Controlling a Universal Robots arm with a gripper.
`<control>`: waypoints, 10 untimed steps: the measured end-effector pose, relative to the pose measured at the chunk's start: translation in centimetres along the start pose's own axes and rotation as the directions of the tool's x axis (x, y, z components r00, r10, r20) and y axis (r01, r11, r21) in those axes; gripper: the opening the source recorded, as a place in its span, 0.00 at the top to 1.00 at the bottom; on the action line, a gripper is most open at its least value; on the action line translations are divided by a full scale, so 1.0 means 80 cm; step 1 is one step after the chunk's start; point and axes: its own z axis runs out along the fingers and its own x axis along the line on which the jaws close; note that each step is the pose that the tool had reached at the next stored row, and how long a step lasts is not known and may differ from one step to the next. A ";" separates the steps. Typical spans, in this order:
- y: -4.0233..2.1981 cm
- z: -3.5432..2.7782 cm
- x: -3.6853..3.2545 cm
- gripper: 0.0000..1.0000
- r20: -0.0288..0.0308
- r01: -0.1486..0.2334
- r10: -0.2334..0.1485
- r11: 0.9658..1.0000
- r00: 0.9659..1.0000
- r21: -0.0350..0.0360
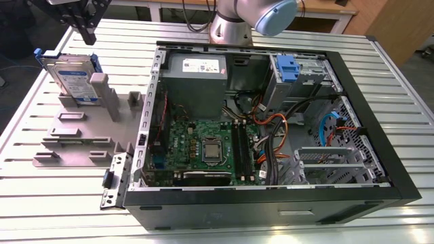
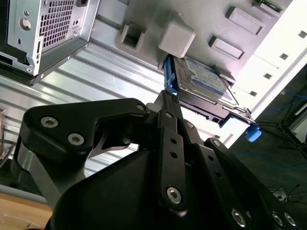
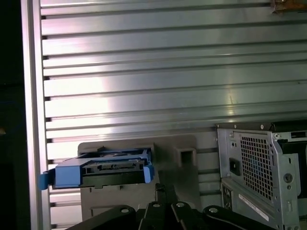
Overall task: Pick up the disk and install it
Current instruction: 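Reach for the disk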
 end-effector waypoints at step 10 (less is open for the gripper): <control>0.0004 0.0007 0.0057 0.89 -0.004 0.000 0.000 1.000 1.000 0.000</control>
